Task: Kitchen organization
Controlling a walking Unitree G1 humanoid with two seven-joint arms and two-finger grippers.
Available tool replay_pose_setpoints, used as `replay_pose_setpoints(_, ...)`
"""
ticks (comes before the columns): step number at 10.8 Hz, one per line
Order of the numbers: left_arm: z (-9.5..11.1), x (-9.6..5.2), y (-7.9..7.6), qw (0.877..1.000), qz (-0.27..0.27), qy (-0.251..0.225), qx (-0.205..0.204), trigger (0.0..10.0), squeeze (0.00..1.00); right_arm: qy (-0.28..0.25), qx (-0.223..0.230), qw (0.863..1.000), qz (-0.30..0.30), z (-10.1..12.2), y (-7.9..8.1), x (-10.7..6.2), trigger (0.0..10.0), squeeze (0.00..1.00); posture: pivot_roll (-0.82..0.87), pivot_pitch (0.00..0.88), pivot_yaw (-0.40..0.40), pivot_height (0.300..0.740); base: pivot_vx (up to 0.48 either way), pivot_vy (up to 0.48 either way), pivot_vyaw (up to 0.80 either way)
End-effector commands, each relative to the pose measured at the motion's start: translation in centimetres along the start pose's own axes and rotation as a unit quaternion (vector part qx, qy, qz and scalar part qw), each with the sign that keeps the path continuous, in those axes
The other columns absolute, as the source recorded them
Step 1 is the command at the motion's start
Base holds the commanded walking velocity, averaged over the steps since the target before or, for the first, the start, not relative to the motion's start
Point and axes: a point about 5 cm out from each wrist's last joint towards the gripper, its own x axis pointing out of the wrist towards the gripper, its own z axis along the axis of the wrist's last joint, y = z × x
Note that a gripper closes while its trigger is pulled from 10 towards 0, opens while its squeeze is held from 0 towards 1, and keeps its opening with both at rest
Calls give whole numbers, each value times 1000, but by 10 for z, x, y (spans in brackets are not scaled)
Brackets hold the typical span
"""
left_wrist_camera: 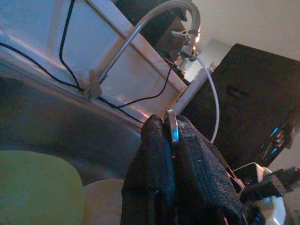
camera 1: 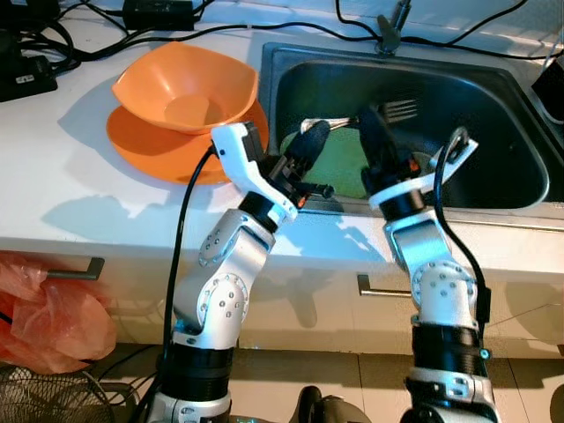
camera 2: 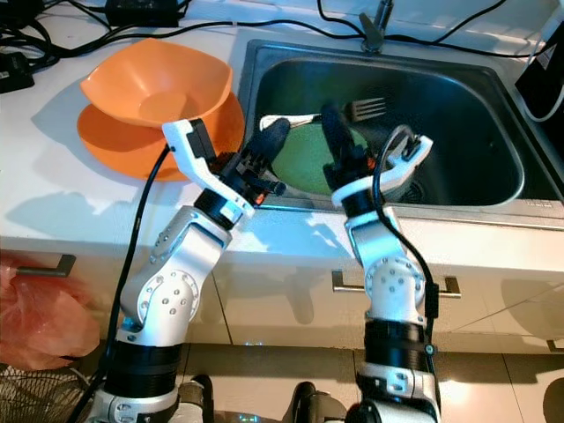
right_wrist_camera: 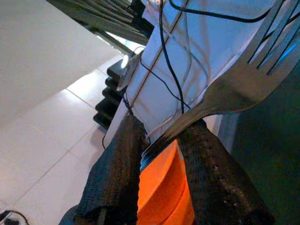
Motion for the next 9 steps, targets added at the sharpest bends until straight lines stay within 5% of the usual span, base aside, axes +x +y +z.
replay_pose_setpoints(1, -4, 0, -6, 1000, -16, 10, -4, 10000, 0, -15, -6, 1000, -3, 6, -1, 1, 10000, 0, 170, 171, -70, 740, 0, 0, 0)
replay_pose_setpoints(7, -7, -2, -6, 1000, -17, 19, -4, 10000, 0, -38, -3, 999, -25, 8, -7, 9, 10000, 0, 170, 180, -72, 740, 0, 0, 0)
replay_pose_setpoints(9, -8, -2, -6, 1000, -16, 24, -2, 10000, 0, -44, -3, 999, -25, 9, -7, 12, 0, 0, 167, 184, -69, 740, 0, 0, 0)
